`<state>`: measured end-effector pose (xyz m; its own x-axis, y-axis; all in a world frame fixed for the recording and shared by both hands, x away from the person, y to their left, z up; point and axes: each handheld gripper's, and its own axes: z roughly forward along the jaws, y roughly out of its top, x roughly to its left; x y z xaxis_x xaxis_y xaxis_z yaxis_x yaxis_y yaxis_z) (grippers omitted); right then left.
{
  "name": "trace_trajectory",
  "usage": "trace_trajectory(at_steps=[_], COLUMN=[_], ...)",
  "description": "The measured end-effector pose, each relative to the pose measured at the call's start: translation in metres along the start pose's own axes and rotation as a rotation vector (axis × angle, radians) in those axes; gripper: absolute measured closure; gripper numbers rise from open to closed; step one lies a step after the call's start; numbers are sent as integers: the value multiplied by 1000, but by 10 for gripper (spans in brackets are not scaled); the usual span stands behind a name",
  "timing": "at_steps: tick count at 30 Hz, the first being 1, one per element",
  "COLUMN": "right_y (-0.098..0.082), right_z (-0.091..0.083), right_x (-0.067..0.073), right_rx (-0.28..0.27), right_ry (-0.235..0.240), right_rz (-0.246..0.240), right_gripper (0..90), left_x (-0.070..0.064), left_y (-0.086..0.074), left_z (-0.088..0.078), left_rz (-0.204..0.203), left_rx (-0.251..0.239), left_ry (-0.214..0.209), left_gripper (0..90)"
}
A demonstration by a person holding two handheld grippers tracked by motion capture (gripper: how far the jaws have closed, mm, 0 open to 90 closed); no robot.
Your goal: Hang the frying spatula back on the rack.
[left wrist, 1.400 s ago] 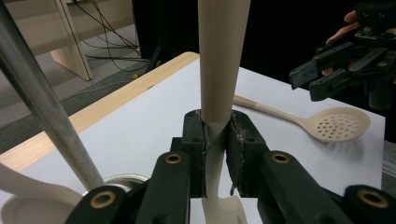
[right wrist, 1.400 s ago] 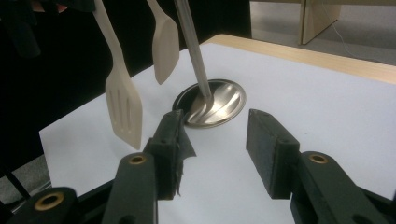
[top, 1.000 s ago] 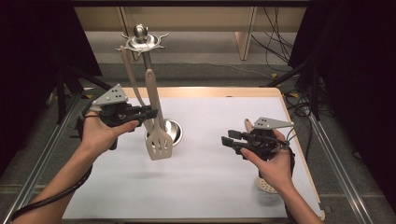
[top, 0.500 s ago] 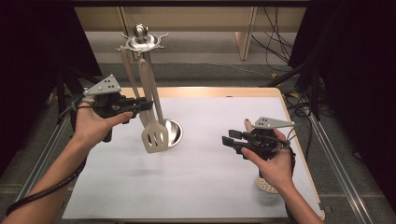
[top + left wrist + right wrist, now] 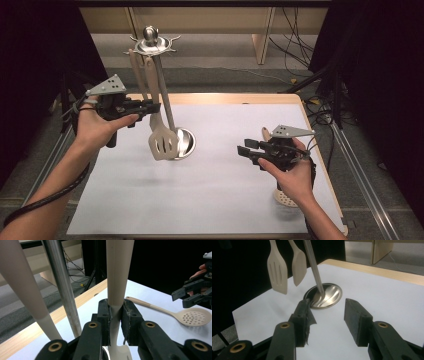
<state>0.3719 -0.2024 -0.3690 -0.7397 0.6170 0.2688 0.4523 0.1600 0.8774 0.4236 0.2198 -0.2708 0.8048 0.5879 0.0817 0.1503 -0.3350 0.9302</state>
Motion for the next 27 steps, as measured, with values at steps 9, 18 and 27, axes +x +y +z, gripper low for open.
trace_trajectory(at_steps=[9, 18, 27], right_y=[1, 1, 1], right_z=[-3, -3, -3], right_x=[-1, -3, -3], right_rx=[-8, -14, -23], right_ry=[-12, -13, -10], right_rz=[-8, -20, -22], right_gripper=[569, 569, 569], left_x=[-5, -1, 5], left_y=[-3, -2, 1], left_z=[3, 5, 10], left_rz=[-136, -139, -154], left_rx=[23, 36, 54], left_ry=[8, 6, -11], left_gripper=[774, 774, 773])
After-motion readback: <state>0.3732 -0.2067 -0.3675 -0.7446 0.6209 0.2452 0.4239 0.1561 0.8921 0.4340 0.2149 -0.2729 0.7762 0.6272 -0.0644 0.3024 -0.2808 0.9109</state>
